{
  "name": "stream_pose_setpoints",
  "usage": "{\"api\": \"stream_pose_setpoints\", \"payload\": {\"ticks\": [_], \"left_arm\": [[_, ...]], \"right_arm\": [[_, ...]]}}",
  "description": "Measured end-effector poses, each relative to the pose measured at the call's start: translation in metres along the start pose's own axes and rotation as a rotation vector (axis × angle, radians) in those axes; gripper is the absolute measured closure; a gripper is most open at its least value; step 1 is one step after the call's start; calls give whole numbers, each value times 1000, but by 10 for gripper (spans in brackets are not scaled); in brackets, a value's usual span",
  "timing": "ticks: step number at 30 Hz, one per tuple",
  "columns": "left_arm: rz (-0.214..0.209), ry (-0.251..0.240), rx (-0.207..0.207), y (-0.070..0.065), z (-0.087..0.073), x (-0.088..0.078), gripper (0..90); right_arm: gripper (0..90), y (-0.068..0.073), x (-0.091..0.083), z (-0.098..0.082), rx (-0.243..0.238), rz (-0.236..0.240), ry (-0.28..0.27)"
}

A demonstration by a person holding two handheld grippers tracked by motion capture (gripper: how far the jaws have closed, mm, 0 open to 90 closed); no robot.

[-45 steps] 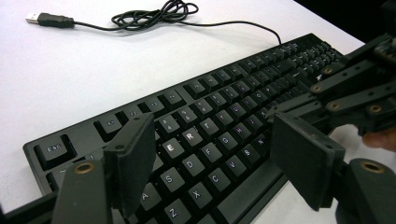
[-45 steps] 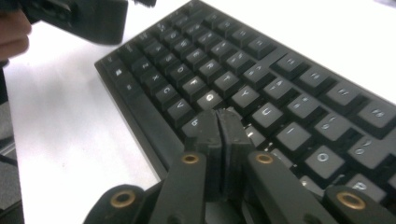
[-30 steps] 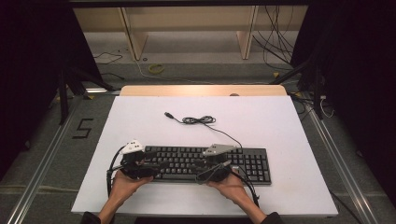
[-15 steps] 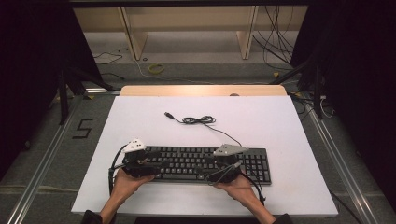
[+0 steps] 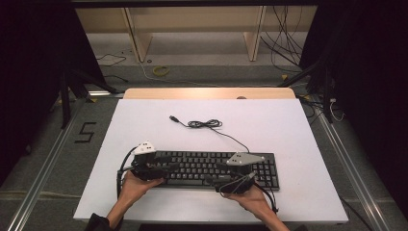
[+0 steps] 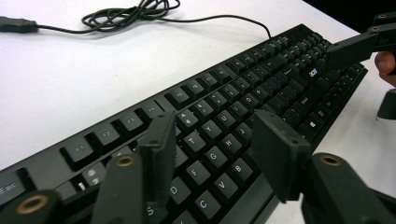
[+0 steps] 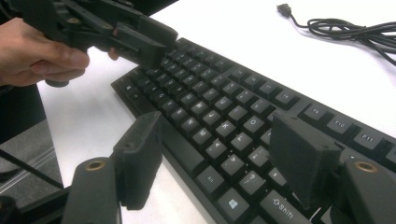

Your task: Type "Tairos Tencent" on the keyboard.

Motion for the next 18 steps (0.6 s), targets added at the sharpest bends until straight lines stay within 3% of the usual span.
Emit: {"api": "stream_pose_setpoints", "payload": {"ticks": [7,18], "left_arm": [[19,46,8,2,2,8,647],[45,95,54,0,9,21,844]], "right_arm": [[335,2,-3,-3,-3,-2,-3],[306,3,-5,-7,-4,-11,2]]}}
Point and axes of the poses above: each handheld gripper's, and its own axes: x roughly forward along the jaws, z roughly out of its top, y roughly to its left, the point moved 5 cm from there along x, roughly forward along the jaws, and after that the axes turned 13 degrees about y, right-handed, at the moved point
